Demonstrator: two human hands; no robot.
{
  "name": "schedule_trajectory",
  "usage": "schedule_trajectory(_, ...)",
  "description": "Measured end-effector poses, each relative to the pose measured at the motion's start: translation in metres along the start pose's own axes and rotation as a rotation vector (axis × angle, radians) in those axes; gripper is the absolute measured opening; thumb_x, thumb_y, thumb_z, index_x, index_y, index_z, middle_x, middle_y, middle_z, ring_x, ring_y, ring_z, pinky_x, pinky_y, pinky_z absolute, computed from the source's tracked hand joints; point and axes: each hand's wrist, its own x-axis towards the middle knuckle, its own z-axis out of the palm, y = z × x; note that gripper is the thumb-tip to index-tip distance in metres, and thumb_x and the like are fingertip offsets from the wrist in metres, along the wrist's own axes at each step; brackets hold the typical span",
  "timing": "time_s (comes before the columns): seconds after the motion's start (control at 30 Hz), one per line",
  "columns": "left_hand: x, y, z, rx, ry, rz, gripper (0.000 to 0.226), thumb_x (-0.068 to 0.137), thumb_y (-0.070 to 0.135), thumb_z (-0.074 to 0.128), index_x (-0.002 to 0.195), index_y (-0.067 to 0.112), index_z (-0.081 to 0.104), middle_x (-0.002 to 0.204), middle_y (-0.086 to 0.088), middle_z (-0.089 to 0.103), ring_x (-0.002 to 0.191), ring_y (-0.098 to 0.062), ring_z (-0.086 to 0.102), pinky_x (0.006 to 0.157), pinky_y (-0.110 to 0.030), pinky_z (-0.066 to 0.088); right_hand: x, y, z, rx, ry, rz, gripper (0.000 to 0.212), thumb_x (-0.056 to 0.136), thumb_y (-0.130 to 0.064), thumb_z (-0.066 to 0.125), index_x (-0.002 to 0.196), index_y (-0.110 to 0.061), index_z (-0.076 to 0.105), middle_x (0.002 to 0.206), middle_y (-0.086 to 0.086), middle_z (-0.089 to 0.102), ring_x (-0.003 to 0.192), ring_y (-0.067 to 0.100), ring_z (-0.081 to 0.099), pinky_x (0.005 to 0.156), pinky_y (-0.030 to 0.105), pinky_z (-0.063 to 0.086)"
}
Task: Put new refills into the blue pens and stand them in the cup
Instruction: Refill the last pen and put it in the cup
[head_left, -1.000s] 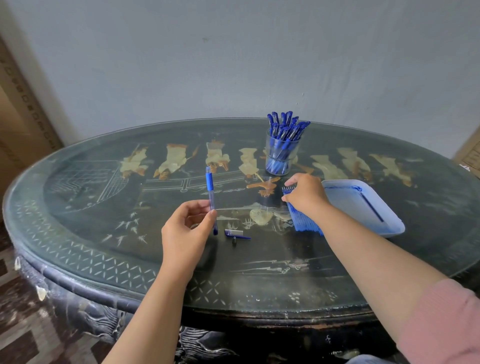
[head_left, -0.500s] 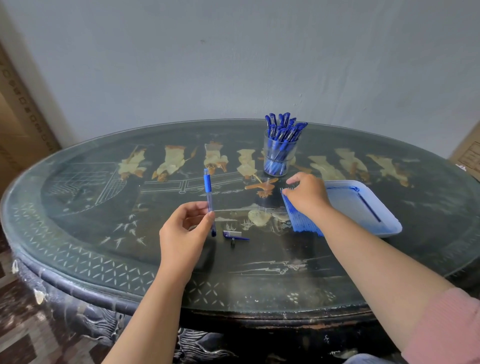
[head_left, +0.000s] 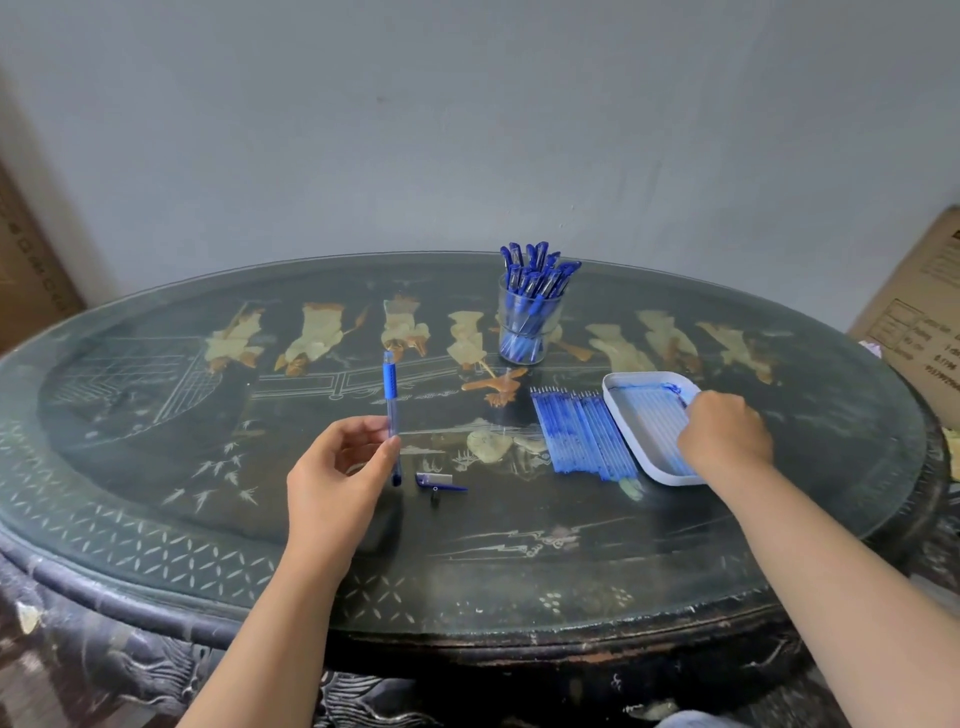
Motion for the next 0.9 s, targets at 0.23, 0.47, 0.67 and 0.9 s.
schedule_trajectory(0.23, 0.001, -0.002, 0.001, 0.003, -0.028, 0.023, 0.017, 0.083, 0.008, 0.074, 0.094, 0.021, 0.072, 0.088, 0.002, 0.074, 0.084, -0.018, 0.071, 0.076, -0.022, 0.058, 0.007, 0.005, 0.006, 0.049, 0.019, 0.009, 0.028, 0.091, 0.0, 0.048, 0.117, -0.006, 0.06, 0.109, 0.016, 0.062, 0.1, 0.036, 0.06, 0.069, 0.034, 0.048)
schedule_trajectory(0.47, 0.0, -0.002, 0.001, -0.01, -0.038, 0.024, 0.017, 0.083, 0.009, 0.075, 0.094, 0.022, 0.073, 0.088, 0.001, 0.074, 0.082, -0.017, 0.07, 0.08, -0.032, 0.058, 0.009, 0.002, 0.011, 0.296, 0.058, 0.063, 0.039, 0.089, 0.003, 0.05, 0.125, -0.009, 0.059, 0.122, 0.018, 0.059, 0.11, 0.04, 0.058, 0.084, 0.042, 0.053)
schedule_trajectory(0.67, 0.001, -0.004, 0.001, -0.025, -0.032, 0.024, 0.017, 0.083, 0.009, 0.075, 0.093, 0.022, 0.073, 0.088, 0.002, 0.074, 0.081, -0.015, 0.07, 0.075, -0.025, 0.059, 0.006, -0.006, -0.004, 1.013, -0.089, 0.132, 0.03, 0.084, 0.005, 0.064, 0.106, -0.014, 0.071, 0.11, 0.012, 0.068, 0.095, 0.027, 0.064, 0.087, 0.04, 0.055)
schedule_trajectory(0.9, 0.0, -0.003, 0.001, -0.032, -0.077, 0.023, 0.019, 0.083, 0.007, 0.075, 0.095, 0.021, 0.073, 0.089, 0.001, 0.074, 0.084, -0.021, 0.071, 0.076, -0.031, 0.059, -0.039, -0.052, -0.032, 1.694, -0.617, -0.014, 0.028, 0.088, 0.009, 0.062, 0.113, -0.003, 0.066, 0.092, 0.01, 0.067, 0.079, 0.02, 0.063, 0.063, 0.033, 0.061)
